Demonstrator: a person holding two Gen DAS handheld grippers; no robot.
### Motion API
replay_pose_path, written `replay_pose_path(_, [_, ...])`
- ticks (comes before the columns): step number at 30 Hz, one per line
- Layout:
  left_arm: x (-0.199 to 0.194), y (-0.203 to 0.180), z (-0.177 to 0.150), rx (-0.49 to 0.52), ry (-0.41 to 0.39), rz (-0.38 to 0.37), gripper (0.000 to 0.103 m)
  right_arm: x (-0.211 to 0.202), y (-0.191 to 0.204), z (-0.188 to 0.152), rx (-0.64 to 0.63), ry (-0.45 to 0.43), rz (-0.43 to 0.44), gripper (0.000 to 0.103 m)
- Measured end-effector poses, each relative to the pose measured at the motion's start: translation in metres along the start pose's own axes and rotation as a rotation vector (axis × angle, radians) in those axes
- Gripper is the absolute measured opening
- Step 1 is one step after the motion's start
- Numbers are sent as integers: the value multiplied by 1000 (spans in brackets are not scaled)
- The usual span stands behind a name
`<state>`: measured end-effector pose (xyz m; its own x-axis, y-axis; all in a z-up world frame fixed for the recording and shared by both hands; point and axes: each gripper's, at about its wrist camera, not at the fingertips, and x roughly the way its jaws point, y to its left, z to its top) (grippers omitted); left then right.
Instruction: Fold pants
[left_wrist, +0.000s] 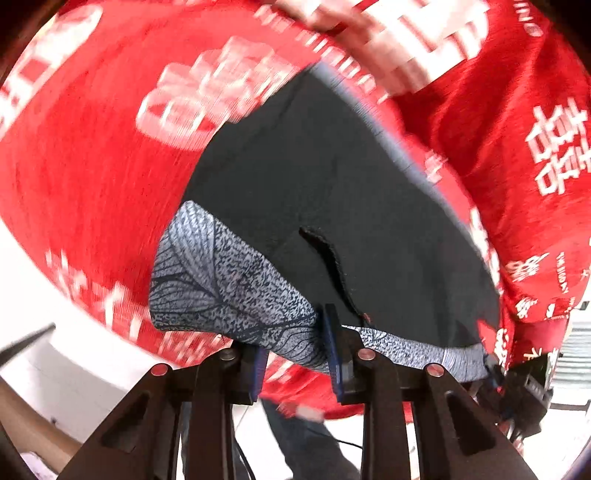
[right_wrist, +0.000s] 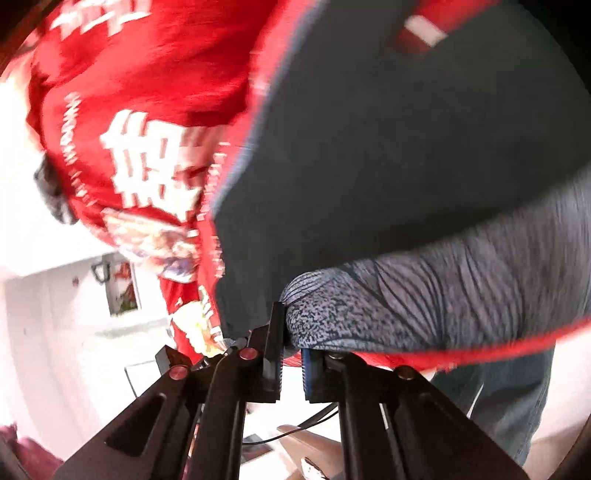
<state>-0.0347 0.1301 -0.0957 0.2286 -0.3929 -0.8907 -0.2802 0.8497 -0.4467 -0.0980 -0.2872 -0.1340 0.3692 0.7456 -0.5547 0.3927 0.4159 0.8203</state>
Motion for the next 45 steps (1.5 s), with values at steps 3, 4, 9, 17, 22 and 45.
replay_pose_path(3, [-8,-41,42,36,-92,-10,29,-2,43,45,-114,32,-6,9])
replay_pose_path(4, [-7,-50,54,47,-116,-9,29,1,56,66,-148,46,-8,8])
replay_pose_path(9, [36,-83,143,126,-249,123,65,43,97,171,-235,110,-57,8])
replay_pose_path(17, [76,-81,190,98,-236,282,88,121,51,259,-86,174,-200,15])
replay_pose_path(22, [38,-101,178,196,-262,372,88,85,76,245,-161,130,-137,69])
replay_pose_path(45, [224,-367,-45,713,384,-20,88,-201,-192,14,408,-252,-277,69])
